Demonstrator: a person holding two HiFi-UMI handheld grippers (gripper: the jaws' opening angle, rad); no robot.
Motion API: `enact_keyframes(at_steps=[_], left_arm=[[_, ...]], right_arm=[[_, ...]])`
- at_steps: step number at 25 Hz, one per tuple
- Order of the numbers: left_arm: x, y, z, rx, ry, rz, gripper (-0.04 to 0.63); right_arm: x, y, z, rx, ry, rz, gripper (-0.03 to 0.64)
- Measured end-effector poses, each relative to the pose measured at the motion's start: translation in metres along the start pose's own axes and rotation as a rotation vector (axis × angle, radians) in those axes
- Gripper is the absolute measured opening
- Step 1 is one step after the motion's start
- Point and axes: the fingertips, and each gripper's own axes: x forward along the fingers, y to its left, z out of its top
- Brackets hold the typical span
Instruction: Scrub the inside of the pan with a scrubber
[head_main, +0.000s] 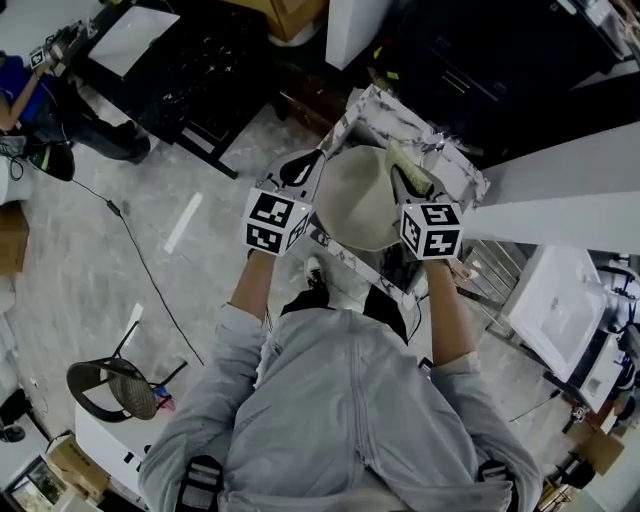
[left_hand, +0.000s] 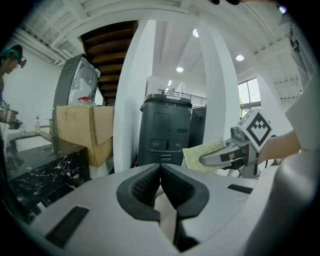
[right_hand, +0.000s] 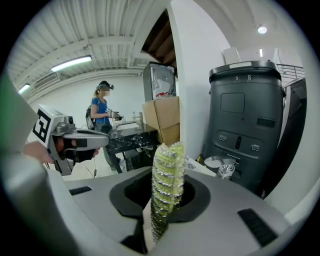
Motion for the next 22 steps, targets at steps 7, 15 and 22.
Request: enact_keyframes(at_steps=[7, 15, 22], left_arm=[[0.029, 0.004, -0.027, -0.031, 0.050, 0.043, 0.023], [0.049, 0.024, -0.065, -0.050, 0.114, 0.051, 0.023], [0.055, 0.039, -0.085, -0.055, 0.137, 0.051, 0.023]], right_arm=[[0.057, -0.020, -0.046, -0.034, 0.124, 0.011, 0.083], [0.123, -0.032, -0.100, -0.047, 0.230, -0.016, 0.083], [0.162, -0.048, -0.134, -0.040, 0.272, -0.086, 0.083]])
